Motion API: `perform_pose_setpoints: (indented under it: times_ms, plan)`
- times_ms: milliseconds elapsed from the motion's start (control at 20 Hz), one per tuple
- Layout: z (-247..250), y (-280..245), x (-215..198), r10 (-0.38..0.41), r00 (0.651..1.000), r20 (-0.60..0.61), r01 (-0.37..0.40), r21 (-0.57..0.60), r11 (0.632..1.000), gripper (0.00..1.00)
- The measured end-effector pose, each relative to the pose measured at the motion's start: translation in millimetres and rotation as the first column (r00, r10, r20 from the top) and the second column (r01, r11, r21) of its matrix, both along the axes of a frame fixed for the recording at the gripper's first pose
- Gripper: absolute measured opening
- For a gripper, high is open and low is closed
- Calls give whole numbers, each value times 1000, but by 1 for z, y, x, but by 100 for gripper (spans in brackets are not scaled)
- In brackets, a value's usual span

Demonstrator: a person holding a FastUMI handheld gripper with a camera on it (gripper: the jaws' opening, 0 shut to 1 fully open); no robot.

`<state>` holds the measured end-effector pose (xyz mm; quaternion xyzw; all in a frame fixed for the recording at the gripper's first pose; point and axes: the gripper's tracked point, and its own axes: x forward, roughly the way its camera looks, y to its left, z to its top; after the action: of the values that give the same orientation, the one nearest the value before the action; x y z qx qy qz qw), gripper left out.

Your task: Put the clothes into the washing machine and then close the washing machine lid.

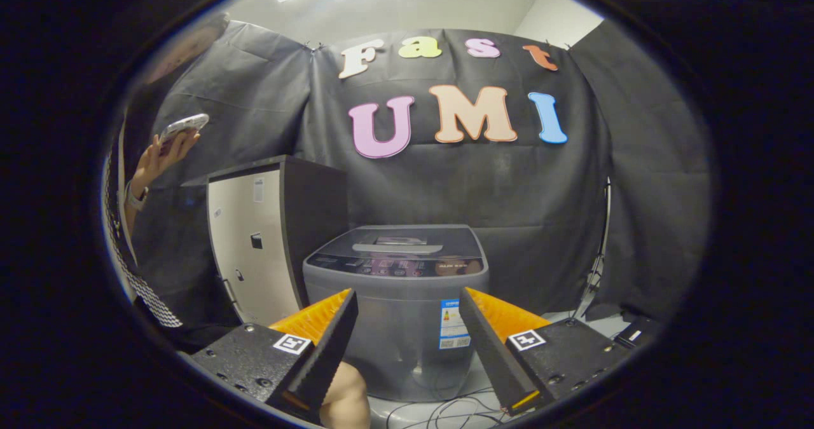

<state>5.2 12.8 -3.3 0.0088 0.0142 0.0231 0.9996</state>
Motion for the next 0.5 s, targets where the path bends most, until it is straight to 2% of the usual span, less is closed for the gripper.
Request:
perform_pose_setpoints:
  times_ms: [300, 500]
  plan:
    - [-6, 2, 1, 12, 1000, -27, -12, 5, 1000, 97]
    - [-15, 2, 6, 16, 996, -88, -15, 11, 1000, 97]
